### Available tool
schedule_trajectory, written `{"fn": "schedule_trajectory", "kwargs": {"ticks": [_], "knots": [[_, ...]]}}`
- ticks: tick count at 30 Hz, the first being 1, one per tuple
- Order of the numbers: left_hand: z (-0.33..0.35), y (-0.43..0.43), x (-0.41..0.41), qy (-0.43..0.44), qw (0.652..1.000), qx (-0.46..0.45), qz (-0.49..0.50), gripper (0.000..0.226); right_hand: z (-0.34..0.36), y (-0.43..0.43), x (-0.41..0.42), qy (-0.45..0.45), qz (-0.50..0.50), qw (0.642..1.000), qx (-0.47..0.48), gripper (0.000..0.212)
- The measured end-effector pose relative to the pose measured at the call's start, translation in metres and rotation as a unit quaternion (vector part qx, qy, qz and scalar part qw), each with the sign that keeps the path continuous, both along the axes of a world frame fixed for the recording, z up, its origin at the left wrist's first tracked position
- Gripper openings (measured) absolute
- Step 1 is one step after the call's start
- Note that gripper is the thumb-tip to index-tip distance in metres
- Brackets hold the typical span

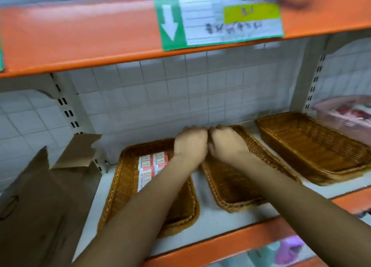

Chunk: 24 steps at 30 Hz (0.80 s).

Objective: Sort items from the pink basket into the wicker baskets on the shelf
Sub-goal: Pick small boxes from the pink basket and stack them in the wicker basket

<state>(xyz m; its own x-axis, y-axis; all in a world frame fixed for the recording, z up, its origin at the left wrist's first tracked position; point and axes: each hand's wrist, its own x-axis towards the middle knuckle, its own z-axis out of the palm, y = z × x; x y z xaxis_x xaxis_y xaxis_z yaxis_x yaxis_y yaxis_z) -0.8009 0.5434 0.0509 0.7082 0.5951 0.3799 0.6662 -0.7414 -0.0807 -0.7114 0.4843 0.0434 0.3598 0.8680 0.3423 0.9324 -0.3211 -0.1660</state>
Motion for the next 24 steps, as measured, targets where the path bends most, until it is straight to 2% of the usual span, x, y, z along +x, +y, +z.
{"fn": "schedule_trajectory", "kwargs": {"ticks": [12,17,24], "knots": [[0.003,-0.157,0.190,-0.025,0.985,0.027,-0.169,0.025,0.008,-0.185,0.170,-0.037,-0.143,0.989,0.005,0.024],[-0.003,-0.220,0.257,-0.037,0.975,-0.003,-0.218,0.028,0.005,-0.257,0.225,-0.013,-0.208,0.978,-0.006,0.031],[-0.009,-0.258,0.319,0.015,0.966,-0.028,-0.257,0.031,0.001,-0.309,0.286,0.028,-0.258,0.966,0.001,0.038]]}}
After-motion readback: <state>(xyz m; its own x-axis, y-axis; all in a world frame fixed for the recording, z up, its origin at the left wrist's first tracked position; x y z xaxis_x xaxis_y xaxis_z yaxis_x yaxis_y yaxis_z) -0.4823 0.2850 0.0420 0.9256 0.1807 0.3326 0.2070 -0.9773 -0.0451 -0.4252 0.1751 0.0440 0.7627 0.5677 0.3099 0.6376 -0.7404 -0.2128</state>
